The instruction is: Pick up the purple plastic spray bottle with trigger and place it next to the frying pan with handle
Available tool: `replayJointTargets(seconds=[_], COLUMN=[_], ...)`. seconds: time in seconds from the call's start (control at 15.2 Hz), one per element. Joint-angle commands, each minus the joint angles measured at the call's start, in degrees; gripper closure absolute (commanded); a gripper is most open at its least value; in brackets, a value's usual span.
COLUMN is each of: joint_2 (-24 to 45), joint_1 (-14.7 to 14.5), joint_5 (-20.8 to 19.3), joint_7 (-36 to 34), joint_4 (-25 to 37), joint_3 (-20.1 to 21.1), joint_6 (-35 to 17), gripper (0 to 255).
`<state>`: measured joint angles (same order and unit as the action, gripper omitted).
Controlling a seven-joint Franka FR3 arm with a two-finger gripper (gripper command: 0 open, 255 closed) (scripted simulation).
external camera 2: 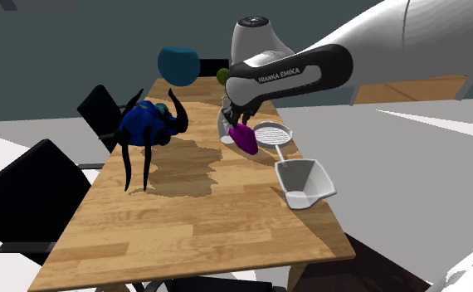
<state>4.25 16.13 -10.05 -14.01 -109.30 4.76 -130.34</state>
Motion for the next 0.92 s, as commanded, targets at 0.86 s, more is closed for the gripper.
replayJointTargets(seconds=[0.86], joint_2=[3.9], joint_1=[0.0], joint_5=[-2.3], joint_7=[-2.7], joint_4=[-6.8], joint_3=[-0.4], joint_6=[-10.6], gripper=[255])
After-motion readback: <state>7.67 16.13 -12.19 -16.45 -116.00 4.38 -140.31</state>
